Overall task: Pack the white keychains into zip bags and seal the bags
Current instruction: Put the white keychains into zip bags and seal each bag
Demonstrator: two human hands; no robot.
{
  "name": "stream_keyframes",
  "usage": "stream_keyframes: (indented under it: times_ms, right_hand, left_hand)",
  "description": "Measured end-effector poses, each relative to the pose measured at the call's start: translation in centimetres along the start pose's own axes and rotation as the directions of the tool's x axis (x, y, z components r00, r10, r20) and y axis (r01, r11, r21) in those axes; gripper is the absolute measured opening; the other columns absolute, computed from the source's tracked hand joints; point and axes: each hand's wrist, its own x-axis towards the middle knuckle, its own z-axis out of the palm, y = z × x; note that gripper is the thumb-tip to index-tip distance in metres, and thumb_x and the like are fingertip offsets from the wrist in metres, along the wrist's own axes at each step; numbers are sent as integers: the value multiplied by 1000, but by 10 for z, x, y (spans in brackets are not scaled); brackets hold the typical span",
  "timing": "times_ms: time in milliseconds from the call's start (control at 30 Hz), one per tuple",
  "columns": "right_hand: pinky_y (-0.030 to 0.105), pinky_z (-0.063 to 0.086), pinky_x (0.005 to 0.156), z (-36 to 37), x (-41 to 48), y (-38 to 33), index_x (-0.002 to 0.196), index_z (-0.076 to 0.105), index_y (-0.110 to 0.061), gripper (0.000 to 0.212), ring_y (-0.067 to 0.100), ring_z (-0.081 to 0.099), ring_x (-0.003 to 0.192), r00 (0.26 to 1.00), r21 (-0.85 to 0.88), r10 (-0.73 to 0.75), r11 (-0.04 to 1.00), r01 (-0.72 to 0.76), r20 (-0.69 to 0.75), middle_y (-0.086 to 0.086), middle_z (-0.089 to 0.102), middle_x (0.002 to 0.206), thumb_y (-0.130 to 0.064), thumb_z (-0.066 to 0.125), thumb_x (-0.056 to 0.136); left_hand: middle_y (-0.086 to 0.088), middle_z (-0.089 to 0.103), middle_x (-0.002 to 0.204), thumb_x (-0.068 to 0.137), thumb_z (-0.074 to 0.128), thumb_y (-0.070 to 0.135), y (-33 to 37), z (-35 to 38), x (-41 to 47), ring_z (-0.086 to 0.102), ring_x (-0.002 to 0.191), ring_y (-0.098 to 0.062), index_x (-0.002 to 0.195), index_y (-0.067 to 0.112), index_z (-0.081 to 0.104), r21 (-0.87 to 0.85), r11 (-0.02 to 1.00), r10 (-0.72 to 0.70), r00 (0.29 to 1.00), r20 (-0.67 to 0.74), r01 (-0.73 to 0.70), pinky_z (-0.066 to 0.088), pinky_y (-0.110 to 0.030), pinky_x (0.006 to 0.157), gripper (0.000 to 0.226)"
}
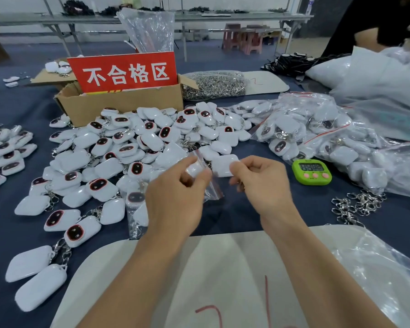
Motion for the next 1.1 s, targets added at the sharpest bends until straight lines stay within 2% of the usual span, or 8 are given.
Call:
stream_keyframes:
  times_ms: [100,200,333,433,567,800,933,1100]
  right_hand:
    - [24,46,62,-4,5,4,72,76,-37,11,3,60,56,990,-65,6,998,-16,-142,-9,73,64,-32,75,82]
    - [20,44,59,-1,5,6,73,76,-41,9,1,63,58,987,-71,20,997,-32,-162,-11,73,64,-33,79,76]
    - [14,42,52,2,5,8,71,75,-38,10,-1,58,53,988,-85,28,996,-41,-152,-9,71,61,-34,79,79]
    - [10,37,46,4,6,7,64,74,-26,21,-2,51,47,990,-60,54,996,-62,-128,-7,69,57,-32,78,83]
    - [22,41,57,6,5,4,65,72,-18,26,9,47,55,994,-13,90,996,-91,-54,-1,67,58,-33,77,85]
    - [26,44,62,12,0,3,60,71,-18,28,6,50,56,998,-14,70,997,-70,1,-3,67,57,-29,77,85]
    - [17,38,54,11,0,4,60,72,-26,23,0,48,46,998,-143,65,988,-64,2,-4,67,54,-29,77,82]
    - [11,40,46,8,2,8,63,71,-16,21,8,50,51,996,-303,18,952,-45,-92,1,68,61,-30,76,78]
  left_hand:
    - [11,71,89,78,37,81,4,11,-6,67,93,-20,149,50,34,424,903,0,990,139,-59,46,-36,73,78]
    - [6,72,100,90,52,65,9,19,-8,68,95,-26,153,40,20,521,846,6,980,201,-112,34,-34,68,75]
    - [13,51,68,91,56,36,13,13,-6,51,75,-23,147,35,30,430,902,-43,983,180,-39,35,-34,67,62]
    - [6,68,82,88,52,31,12,10,-6,61,90,-23,152,35,32,276,961,-72,979,192,17,46,-38,78,67]
    - [-3,74,89,86,48,26,10,9,-5,63,101,-26,156,31,34,118,988,-122,969,213,98,49,-47,97,71]
    - [-3,73,88,98,50,25,5,12,-3,65,95,-22,157,24,35,74,990,-131,973,190,118,51,-44,94,61]
    - [2,72,81,97,49,25,4,13,-4,63,92,-18,156,28,34,91,992,-109,973,203,92,48,-37,87,61]
    - [8,68,64,96,53,24,7,13,-4,63,82,-10,156,31,36,64,992,-120,975,184,110,48,-36,82,62]
